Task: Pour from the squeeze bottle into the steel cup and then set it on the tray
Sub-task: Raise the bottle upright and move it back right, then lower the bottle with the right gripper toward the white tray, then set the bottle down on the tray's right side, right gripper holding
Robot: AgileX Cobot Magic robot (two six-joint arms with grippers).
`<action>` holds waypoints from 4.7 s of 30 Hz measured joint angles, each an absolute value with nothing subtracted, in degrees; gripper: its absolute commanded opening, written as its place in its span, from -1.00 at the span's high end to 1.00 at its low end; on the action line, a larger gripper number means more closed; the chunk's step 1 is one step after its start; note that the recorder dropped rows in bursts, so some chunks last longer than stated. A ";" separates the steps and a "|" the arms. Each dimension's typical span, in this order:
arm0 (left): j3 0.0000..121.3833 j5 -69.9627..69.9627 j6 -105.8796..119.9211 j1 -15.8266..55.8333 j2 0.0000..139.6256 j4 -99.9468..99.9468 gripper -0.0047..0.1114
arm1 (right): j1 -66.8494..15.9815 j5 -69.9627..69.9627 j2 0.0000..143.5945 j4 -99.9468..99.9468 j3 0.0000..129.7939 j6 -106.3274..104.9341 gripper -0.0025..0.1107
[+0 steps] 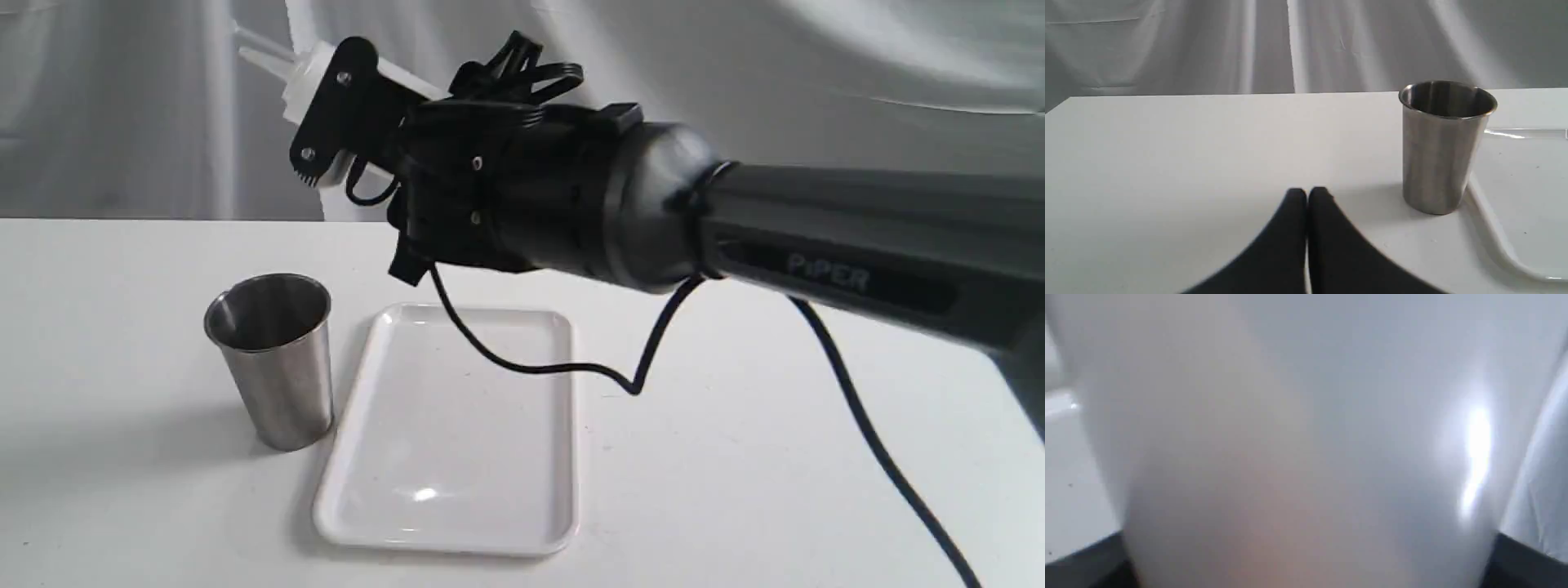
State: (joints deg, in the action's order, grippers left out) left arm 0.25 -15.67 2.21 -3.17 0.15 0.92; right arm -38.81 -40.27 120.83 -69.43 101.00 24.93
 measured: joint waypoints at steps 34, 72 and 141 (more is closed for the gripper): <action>0.26 -15.67 2.21 -3.17 0.15 0.92 0.92 | -21.96 27.73 91.43 -24.36 55.38 -2.46 0.96; 0.26 -15.67 2.21 -3.17 0.15 0.92 0.92 | -22.75 41.73 100.88 -1.56 49.06 1.21 0.96; 0.26 -15.67 2.21 -3.17 0.15 0.92 0.92 | -27.37 55.45 135.53 -13.03 64.48 5.48 0.96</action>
State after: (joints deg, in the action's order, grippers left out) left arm 0.25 -15.67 2.21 -3.17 0.15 0.92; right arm -27.37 55.45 135.53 -13.03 64.48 5.48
